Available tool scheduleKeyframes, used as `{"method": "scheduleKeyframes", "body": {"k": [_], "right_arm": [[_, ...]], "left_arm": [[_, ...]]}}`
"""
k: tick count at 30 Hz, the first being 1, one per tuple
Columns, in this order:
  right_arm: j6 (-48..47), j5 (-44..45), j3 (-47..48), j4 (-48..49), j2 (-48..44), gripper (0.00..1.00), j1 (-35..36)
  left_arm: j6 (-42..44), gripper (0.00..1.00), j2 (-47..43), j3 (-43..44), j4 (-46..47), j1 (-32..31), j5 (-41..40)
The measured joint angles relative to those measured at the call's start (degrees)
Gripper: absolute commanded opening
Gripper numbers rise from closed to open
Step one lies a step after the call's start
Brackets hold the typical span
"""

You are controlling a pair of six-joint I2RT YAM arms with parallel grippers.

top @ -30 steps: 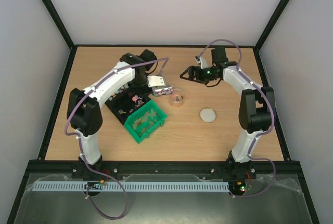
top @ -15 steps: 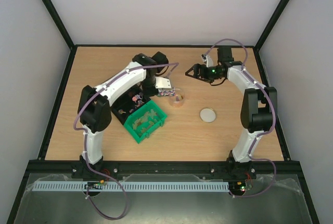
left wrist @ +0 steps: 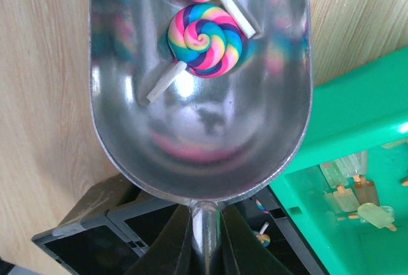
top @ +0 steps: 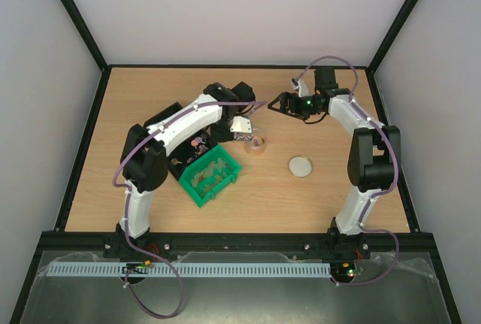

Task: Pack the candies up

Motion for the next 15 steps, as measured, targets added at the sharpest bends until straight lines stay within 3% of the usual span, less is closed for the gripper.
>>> {"method": "scheduleKeyframes", "body": {"k": [15], "right_arm": [[0.09, -0.04, 0.0, 0.0, 0.0, 0.99, -0.04]], "left_arm": [[-0.15, 0.02, 0.2, 0.68, 0.07, -3.87, -9.31]]}}
